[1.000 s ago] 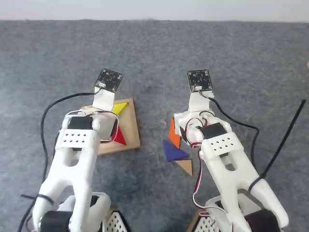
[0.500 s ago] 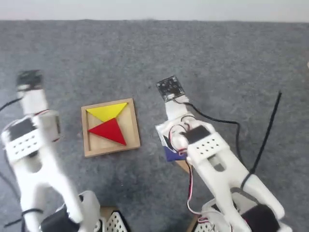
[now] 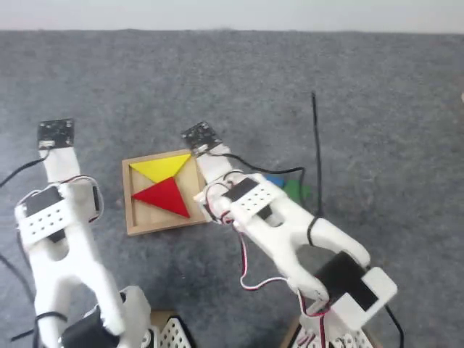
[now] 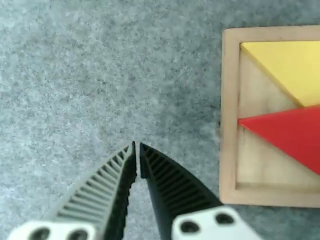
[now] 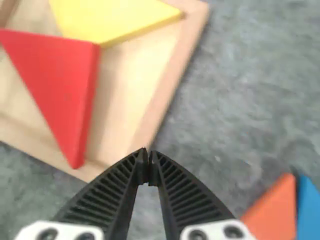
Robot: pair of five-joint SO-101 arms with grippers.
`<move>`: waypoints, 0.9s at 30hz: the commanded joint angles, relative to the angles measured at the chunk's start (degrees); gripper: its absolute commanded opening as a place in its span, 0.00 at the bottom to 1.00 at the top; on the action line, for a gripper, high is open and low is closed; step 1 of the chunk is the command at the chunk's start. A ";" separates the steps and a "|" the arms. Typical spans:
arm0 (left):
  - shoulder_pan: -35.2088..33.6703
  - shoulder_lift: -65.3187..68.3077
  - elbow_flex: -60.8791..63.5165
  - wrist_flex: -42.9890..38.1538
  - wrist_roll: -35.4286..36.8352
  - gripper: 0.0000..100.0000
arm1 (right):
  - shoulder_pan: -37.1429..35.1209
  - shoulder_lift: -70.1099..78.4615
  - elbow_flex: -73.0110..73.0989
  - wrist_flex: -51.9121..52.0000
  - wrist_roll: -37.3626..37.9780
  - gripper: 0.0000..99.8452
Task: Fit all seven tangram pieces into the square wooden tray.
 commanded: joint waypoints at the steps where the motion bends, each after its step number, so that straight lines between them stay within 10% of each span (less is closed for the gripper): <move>1: 0.44 -0.18 -0.40 -2.11 1.49 0.01 | -3.21 -0.31 -3.96 -0.22 -0.09 0.01; 19: 5.19 25.41 -16.66 -3.87 8.62 0.01 | -0.66 6.64 -4.66 -8.04 0.18 0.01; 27: 5.10 25.41 -15.78 -3.87 8.70 0.01 | 0.75 7.34 -13.45 9.36 0.00 0.01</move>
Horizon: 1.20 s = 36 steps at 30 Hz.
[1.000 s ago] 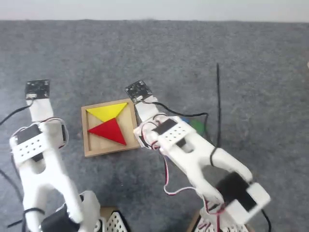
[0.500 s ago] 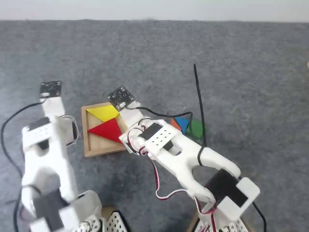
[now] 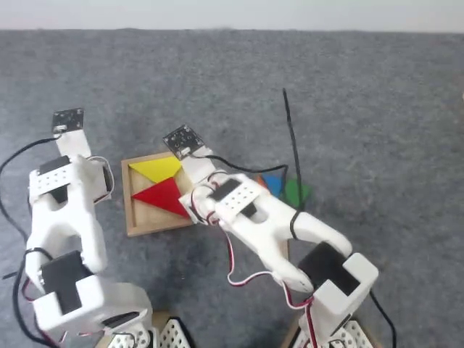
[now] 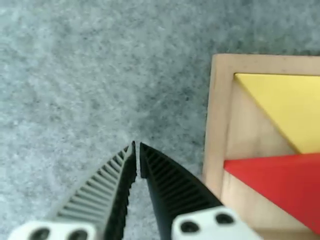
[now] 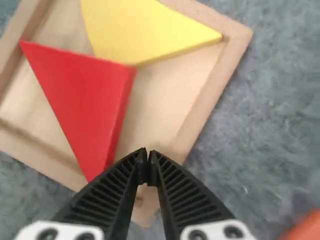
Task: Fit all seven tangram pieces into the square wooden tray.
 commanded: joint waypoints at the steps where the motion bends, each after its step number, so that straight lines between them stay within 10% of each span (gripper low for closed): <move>1: 0.26 -0.97 -1.45 -1.05 0.70 0.01 | 2.24 -0.22 -6.77 9.80 0.00 0.01; 15: 0.26 -1.05 -1.45 -0.79 0.70 0.01 | 5.41 -5.14 -8.70 18.33 -1.05 0.01; 21: -0.09 -4.13 0.22 -0.97 0.88 0.01 | 3.91 -6.02 -9.05 14.64 -4.40 0.19; 36: -0.09 -11.25 9.54 -9.58 -0.26 0.01 | -0.40 22.20 -40.79 22.37 -12.84 0.18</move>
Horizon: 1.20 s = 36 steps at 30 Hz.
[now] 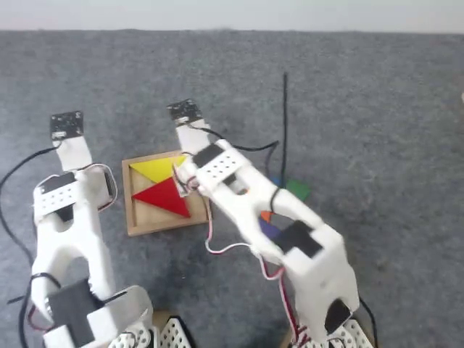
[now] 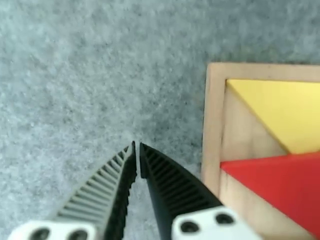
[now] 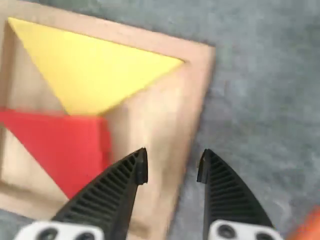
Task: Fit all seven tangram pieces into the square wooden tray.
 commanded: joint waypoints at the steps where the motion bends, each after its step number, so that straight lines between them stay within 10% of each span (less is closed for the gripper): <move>1: -0.09 0.79 -1.54 -1.23 -0.53 0.01 | -0.57 3.82 -9.76 4.09 -0.79 0.18; 12: -0.09 1.14 -1.45 -1.23 -0.70 0.01 | 2.77 10.07 -17.67 11.47 -0.79 0.17; 17: -0.09 1.14 -1.27 -1.23 -0.70 0.01 | 4.97 10.15 -17.49 13.41 -0.88 0.00; 36: 0.26 1.41 -1.01 -1.14 -2.37 0.01 | 15.43 9.98 -17.05 31.43 -8.53 0.01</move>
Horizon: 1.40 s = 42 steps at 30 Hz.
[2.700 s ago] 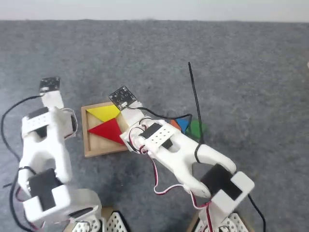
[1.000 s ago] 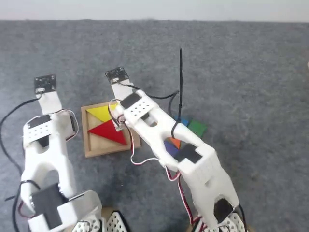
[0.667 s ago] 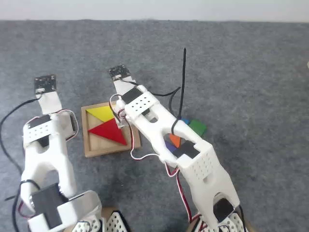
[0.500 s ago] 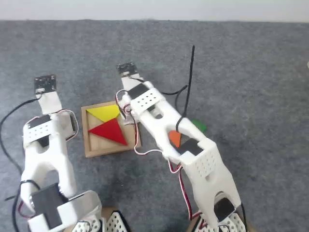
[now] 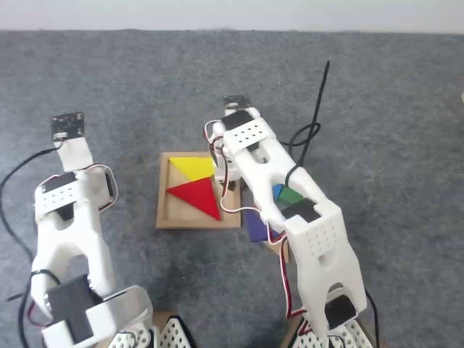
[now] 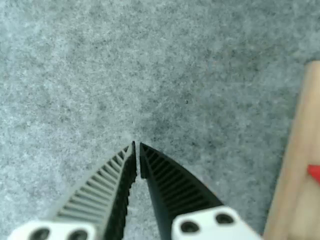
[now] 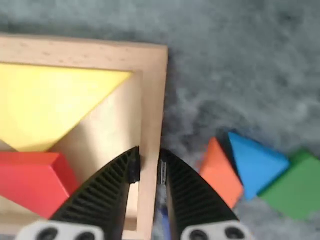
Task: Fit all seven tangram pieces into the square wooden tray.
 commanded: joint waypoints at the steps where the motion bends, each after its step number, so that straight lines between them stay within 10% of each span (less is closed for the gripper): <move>1: 0.44 -0.26 -0.75 -0.62 -3.16 0.01 | 1.98 -1.01 0.00 2.59 -0.79 0.01; 10: 1.49 -0.09 -0.48 -0.35 -3.43 0.01 | 1.19 -9.80 2.99 1.01 2.20 0.16; 25: 1.41 0.00 -0.22 -1.05 -3.43 0.01 | 3.56 -34.24 9.76 12.79 9.58 0.08; 35: 1.41 0.00 -0.22 -1.23 -3.52 0.01 | -3.82 -54.02 56.18 -21.58 17.14 0.01; 42: 1.32 0.00 -0.13 -1.76 -3.52 0.01 | -6.81 -48.75 59.87 -32.04 17.14 0.01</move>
